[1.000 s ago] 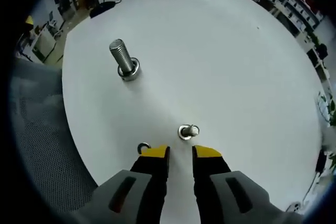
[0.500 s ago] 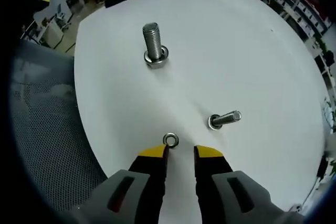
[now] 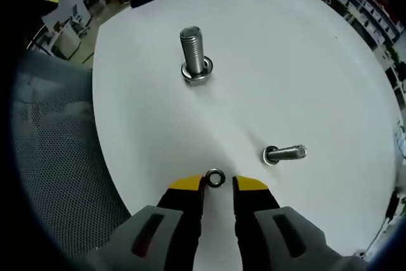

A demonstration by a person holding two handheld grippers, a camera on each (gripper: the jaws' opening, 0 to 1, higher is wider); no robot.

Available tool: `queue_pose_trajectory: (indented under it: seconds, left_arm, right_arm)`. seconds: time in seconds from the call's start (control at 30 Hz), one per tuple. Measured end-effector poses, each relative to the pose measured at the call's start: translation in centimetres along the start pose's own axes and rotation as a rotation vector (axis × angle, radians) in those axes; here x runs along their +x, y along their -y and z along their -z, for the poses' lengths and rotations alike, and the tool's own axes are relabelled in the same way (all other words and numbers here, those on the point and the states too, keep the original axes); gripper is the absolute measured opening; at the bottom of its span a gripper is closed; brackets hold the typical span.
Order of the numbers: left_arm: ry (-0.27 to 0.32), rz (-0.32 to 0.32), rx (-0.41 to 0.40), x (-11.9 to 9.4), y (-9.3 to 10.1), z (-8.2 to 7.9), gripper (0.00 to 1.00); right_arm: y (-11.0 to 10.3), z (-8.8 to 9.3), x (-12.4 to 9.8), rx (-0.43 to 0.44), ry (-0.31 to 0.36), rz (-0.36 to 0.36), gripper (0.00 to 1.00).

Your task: Place the washer onto the threaded stud by aligning its center hole with the stud, sliding it down to the base, and recovering from edge contact or off-axis alignment until the washer reaches the visible bottom stop.

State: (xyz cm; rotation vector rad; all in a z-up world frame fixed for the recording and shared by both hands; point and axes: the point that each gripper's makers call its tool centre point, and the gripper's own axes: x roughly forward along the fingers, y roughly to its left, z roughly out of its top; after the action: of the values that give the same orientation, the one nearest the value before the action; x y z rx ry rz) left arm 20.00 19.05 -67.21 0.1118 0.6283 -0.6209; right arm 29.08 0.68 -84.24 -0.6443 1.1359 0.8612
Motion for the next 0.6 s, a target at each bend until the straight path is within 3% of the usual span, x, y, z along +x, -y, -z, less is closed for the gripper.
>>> queue_pose_trajectory:
  seconds: [0.23,0.6]
  left_arm:
    - [-0.001,0.002,-0.001,0.04,0.03,0.01,0.29]
    - [-0.003,-0.002,-0.004,0.06,-0.05,0.05,0.29]
  right_arm:
    - [-0.01,0.10,0.06,-0.066,-0.030,-0.023,0.18]
    - [0.06,-0.22,0.30,-0.156,-0.162,-0.040,0.15]
